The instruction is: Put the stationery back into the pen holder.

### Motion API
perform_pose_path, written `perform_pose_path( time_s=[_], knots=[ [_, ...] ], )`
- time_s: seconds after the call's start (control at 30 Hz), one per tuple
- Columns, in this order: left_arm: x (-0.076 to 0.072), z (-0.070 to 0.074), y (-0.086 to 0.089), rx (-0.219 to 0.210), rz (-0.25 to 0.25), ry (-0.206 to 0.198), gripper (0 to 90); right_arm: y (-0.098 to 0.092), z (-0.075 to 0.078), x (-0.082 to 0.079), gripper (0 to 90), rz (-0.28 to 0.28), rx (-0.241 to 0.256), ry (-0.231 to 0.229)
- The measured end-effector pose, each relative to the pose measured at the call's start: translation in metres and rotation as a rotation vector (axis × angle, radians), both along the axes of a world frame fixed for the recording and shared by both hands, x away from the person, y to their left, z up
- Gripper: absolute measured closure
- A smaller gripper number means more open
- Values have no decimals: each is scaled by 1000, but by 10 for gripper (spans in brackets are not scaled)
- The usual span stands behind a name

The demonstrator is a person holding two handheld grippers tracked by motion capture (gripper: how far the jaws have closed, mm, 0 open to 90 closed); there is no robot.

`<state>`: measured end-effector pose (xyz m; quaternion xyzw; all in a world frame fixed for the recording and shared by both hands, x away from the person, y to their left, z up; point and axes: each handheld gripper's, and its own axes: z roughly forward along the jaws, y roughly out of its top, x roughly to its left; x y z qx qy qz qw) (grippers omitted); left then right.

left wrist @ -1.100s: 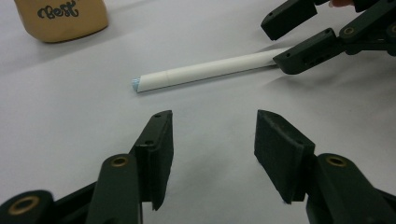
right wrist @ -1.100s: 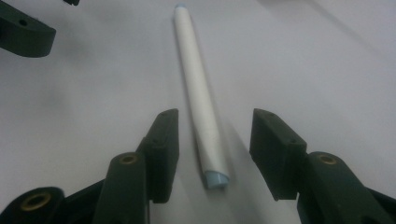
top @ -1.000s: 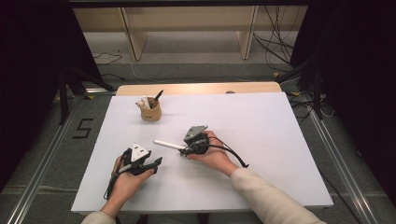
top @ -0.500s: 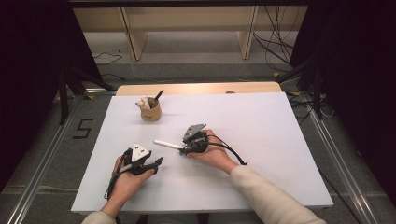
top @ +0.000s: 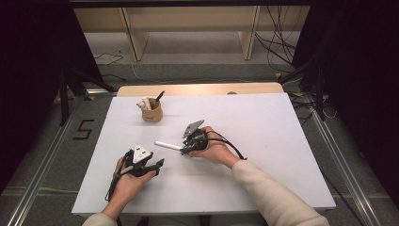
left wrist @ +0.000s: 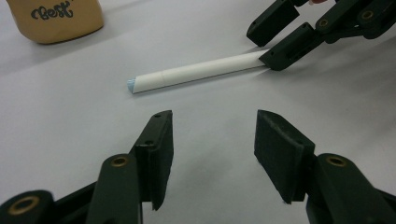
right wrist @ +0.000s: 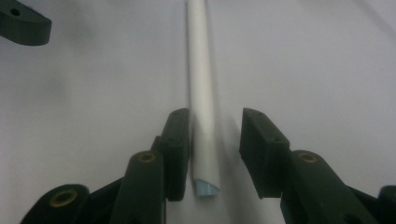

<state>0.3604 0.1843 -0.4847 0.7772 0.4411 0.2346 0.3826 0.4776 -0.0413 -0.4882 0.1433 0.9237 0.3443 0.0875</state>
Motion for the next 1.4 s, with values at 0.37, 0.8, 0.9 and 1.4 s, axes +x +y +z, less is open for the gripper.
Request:
perform_pose_path(
  time_s=[0.37,0.8,0.9,1.4],
  knots=[
    [0,0,-1,-2,-1,-1,472,-1,0,2,670,14,7,25],
    [0,0,-1,0,-2,-2,472,-1,-1,2,705,19,13,35],
    [0,0,-2,-2,-2,-2,472,-1,-1,3,714,20,12,37],
    [0,0,-2,-1,-2,-2,472,-2,-1,4,750,8,22,69]
  ],
)
